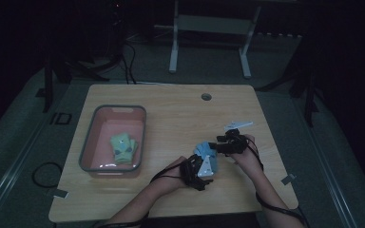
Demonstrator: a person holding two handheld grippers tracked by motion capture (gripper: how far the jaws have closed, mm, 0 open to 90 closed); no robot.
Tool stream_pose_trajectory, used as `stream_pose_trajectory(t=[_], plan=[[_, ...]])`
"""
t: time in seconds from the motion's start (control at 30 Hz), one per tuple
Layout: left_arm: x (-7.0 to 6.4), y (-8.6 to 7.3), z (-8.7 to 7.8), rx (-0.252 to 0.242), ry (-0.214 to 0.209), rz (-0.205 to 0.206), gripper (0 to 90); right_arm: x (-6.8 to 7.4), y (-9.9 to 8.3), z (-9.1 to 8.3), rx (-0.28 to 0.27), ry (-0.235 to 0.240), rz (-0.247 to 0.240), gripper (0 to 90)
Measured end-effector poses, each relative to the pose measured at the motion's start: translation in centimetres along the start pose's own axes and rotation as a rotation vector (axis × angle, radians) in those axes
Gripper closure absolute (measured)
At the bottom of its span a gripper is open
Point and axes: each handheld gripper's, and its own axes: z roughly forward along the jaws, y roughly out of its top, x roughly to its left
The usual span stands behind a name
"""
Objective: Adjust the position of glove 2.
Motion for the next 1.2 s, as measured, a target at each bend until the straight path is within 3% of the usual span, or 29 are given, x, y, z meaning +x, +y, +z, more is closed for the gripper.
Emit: stream_pose_trajectory(t=[0.23,0.27,0.4,0.63,0.67,0.7,0.77,0.8,0.87,1.2], plan=[[0.1,0.0,1.1,0.061,0.020,0.064,43.6,-0.2,-0.3,1.3,0.028,0.014,0.018,41.1],[0.2,0.0,1.3,0.071,0.036,0.070,48.2,-0.2,-0.5,1.6,0.040,0.017,0.018,40.7],[0.4,0.0,1.5,0.090,0.061,0.078,57.0,-0.1,-0.8,2.3,0.066,0.022,0.020,40.6],[0.6,0.1,1.6,0.094,0.058,0.062,68.9,0.0,-1.3,2.8,0.067,0.006,0.000,37.5],[0.6,0.2,1.5,0.097,0.057,0.059,69.9,0.0,-1.4,2.8,0.065,0.010,-0.011,43.4],[0.7,0.2,1.5,0.101,0.054,0.056,69.9,0.0,-1.4,2.8,0.065,0.010,-0.011,43.4],[1.1,0.3,1.5,0.105,0.041,0.037,72.4,0.2,-1.3,2.7,0.076,0.041,-0.006,60.7],[1.1,0.3,1.5,0.105,0.036,0.030,72.9,0.3,-1.2,2.7,0.087,0.071,0.007,63.5],[1.3,0.4,1.4,0.105,0.028,0.020,73.6,0.5,-1.2,2.8,0.095,0.081,0.012,70.4],[2.0,0.7,0.3,0.105,0.006,-0.007,75.7,0.5,-0.7,2.1,0.056,0.108,0.062,77.8]])
